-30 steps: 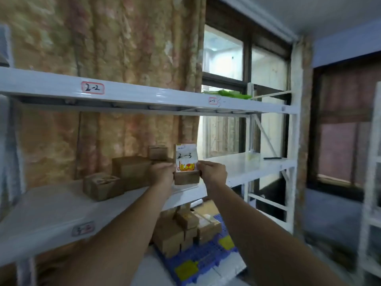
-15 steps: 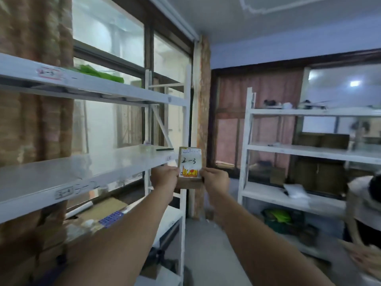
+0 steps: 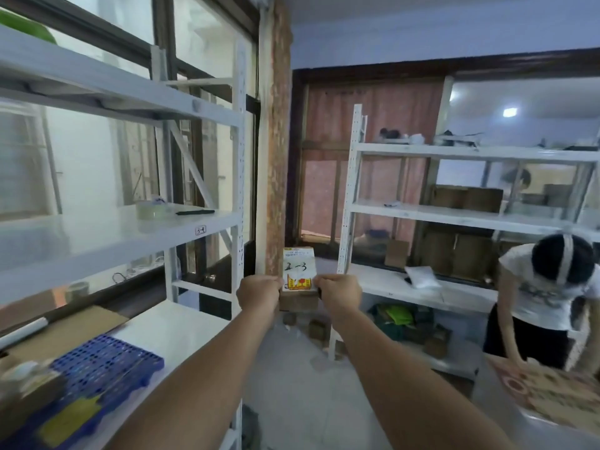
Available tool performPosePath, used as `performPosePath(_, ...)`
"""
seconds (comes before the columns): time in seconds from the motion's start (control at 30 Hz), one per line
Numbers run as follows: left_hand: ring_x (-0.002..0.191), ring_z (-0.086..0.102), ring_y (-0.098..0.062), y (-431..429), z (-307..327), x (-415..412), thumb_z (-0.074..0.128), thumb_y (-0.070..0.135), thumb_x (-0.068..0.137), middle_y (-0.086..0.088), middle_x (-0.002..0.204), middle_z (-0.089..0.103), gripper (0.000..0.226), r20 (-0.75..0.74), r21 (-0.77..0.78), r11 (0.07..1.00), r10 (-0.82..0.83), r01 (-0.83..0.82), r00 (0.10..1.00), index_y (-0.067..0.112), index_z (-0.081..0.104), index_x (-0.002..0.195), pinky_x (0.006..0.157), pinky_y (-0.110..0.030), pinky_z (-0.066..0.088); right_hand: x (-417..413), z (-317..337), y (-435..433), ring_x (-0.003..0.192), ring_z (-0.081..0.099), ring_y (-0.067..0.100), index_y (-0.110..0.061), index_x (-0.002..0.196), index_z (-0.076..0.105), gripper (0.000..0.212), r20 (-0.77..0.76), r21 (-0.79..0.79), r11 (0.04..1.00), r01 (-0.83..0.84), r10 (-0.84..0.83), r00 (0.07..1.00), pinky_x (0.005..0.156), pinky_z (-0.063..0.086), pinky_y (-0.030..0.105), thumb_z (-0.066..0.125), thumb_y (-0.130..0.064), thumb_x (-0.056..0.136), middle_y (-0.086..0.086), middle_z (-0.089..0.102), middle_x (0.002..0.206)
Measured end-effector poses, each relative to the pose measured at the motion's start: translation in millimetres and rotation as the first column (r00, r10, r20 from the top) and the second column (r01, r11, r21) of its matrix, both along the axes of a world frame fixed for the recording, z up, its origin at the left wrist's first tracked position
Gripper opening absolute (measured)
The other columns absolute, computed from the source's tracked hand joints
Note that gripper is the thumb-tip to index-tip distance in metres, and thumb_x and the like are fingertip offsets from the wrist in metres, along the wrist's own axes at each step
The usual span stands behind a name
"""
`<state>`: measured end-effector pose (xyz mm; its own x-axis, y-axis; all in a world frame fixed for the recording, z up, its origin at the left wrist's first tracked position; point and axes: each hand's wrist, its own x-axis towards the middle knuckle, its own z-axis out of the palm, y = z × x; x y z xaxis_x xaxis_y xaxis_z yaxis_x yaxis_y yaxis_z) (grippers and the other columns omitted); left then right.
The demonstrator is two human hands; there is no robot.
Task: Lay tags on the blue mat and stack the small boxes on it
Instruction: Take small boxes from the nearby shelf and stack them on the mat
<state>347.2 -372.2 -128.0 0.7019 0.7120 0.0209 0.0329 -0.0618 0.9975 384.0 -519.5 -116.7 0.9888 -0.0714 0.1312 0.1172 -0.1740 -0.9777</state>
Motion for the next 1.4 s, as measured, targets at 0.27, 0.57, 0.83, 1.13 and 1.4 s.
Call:
performPosePath(0.27,0.078,0.07,-0.021,105.9,-41.2,72.3,0.081,0.031,0.081,-0.007,0.087,0.073,0.028,-0.194,-0.02,0.981,0.186,-0.193,0.963,0.006,0.07,0.088,0.065,-0.031,0.057,93.8,-48.2,118.6,0.074,0.071,0.017,-0.016,0.088,0.082,0.009,-0.102,-0.1,0.984,-0.146,0.136,0.985,0.055,0.057,0.023,0.075,-0.018,0.083,0.004,0.076,0.087)
performPosePath(0.57,0.071,0.073,-0.022,245.6,-108.7,84.7,0.082,0.025,0.075,-0.007,0.077,0.075,0.019,-0.337,-0.083,0.919,0.338,-0.385,0.879,0.007,0.074,0.076,0.071,-0.037,0.063,141.0,-107.2,278.0,0.068,0.071,0.014,-0.014,0.076,0.081,0.008,-0.243,-0.132,0.904,-0.406,0.367,0.898,0.062,0.06,0.026,0.074,-0.011,0.079,0.003,0.075,0.074)
performPosePath(0.83,0.084,0.072,-0.026,358.4,-150.9,31.0,0.076,0.025,0.083,-0.012,0.087,0.076,0.02,-0.413,0.157,0.827,0.551,-0.539,0.725,0.006,0.079,0.088,0.067,-0.029,0.052,109.6,-158.7,418.8,0.071,0.067,0.015,-0.013,0.083,0.079,0.013,-0.241,-0.28,0.747,-0.603,0.553,0.798,0.071,0.057,0.029,0.074,-0.024,0.086,0.001,0.074,0.078)
performPosePath(1.13,0.05,0.032,-0.018,427.5,-212.2,5.3,0.053,0.01,0.095,-0.006,0.054,0.041,0.041,-0.413,0.423,0.628,0.776,-0.653,0.478,0.016,0.044,0.055,0.051,-0.031,0.024,91.1,-203.1,523.3,0.077,0.066,0.011,-0.02,0.097,0.082,0.019,-0.235,-0.323,0.488,-0.811,0.788,0.569,0.059,0.045,0.018,0.068,-0.02,0.085,-0.003,0.078,0.09)
performPosePath(1.4,0.141,0.037,-0.03,441.3,-258.4,14.2,0.037,0.021,0.107,-0.012,0.157,0.036,0.036,-0.506,0.561,0.708,0.704,-0.429,0.499,0.004,0.056,0.133,0.114,-0.041,0.035,97.1,-265.0,586.8,0.095,0.069,0.017,-0.02,0.102,0.081,0.019,-0.284,-0.289,0.339,-0.896,0.863,0.418,0.087,0.054,0.03,0.074,-0.027,0.086,-0.001,0.078,0.103)
